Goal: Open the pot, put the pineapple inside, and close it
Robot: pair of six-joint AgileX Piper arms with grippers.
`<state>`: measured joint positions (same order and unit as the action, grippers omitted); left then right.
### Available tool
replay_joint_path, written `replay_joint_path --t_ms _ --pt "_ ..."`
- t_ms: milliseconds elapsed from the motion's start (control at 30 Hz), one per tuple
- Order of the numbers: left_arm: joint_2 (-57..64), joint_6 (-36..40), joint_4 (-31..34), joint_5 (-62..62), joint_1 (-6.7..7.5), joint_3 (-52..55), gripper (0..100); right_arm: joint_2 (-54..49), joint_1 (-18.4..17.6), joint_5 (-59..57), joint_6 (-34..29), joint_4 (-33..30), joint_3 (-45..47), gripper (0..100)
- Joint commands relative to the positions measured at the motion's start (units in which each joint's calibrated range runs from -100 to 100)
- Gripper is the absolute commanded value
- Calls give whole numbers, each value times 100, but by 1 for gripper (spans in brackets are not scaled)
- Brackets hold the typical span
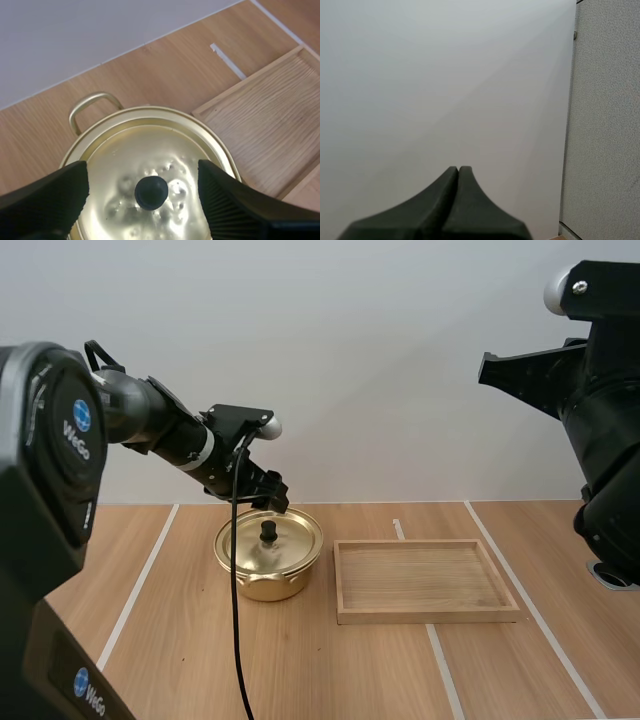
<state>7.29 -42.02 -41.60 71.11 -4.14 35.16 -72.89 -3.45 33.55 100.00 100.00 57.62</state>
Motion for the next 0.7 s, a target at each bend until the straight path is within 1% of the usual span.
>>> replay_joint_path --t_ms 0,67,167,333,400,600,667 --pt "278 77 -147 147 -1 -74 100 -64 21 2 0 0 17 0" --pt "503 114 -151 91 -1 -74 100 -64 21 2 0 0 17 0" --pt "896 373 -160 -355 -1 -74 100 -64 21 2 0 0 17 0" --pt "1776 482 -208 -1000 -1 -74 100 -64 54 -121 0 0 17 0" --pt "2187 482 -208 -1369 -1 -74 100 -64 54 -400 0 0 17 0" --pt "3279 482 -286 -2626 -1 -58 100 -64 54 -1765 0 0 17 0" --pt "3599 482 -369 -3036 -1 38 100 -64 115 -2172 0 0 17 0"
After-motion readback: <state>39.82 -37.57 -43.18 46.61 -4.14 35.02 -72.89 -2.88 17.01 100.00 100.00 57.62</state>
